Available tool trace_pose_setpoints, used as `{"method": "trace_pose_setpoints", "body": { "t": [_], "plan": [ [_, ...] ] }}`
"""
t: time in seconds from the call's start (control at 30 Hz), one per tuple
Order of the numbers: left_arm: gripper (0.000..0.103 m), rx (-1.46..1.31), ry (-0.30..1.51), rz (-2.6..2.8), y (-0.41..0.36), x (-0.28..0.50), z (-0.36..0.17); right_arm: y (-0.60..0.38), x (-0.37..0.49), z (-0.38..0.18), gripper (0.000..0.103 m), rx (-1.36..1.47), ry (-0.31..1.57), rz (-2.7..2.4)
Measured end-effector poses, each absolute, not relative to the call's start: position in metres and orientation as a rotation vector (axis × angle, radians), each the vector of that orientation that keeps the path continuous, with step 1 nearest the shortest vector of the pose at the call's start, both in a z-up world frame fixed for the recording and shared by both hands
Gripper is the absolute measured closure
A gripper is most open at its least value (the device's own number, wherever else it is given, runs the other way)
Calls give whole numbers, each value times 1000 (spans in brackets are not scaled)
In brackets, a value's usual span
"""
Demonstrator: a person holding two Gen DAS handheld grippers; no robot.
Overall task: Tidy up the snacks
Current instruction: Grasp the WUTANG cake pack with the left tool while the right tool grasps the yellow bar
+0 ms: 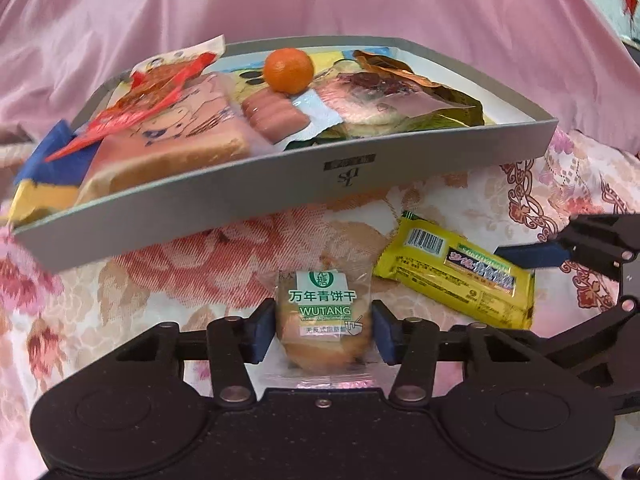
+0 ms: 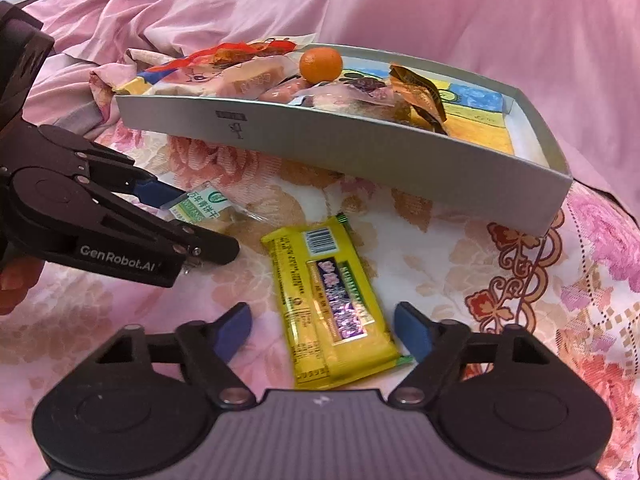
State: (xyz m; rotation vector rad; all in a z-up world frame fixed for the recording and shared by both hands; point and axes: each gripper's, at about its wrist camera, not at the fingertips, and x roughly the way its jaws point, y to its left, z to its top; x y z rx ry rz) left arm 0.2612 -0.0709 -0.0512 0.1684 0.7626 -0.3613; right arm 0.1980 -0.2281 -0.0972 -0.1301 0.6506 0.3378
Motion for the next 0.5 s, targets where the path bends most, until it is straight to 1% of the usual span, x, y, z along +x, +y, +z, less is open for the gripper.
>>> {"method": "trace_pose_setpoints", "body": {
  "t": [0.03,0.07,0.13,0.17,0.33,0.5],
  "plan": [
    [52,158,767,-359,-68,259,-51,-227,197,-97,33,-129,655,338],
    [52,150,771,-355,-66,256,-50,-226,196,-96,35,-128,661,339],
    [52,135,783,-346,-59,249,-50,-222,195,-94,47,-121,674,337],
    [52,126,790,-341,-55,245,-49,-220,193,-93,49,-115,681,333],
    [52,81,827,-315,-25,212,-50,-210,176,-92,50,-106,705,312],
    [52,56,851,-301,-1,173,-48,-203,138,-89,50,-69,732,343]
  ]
}}
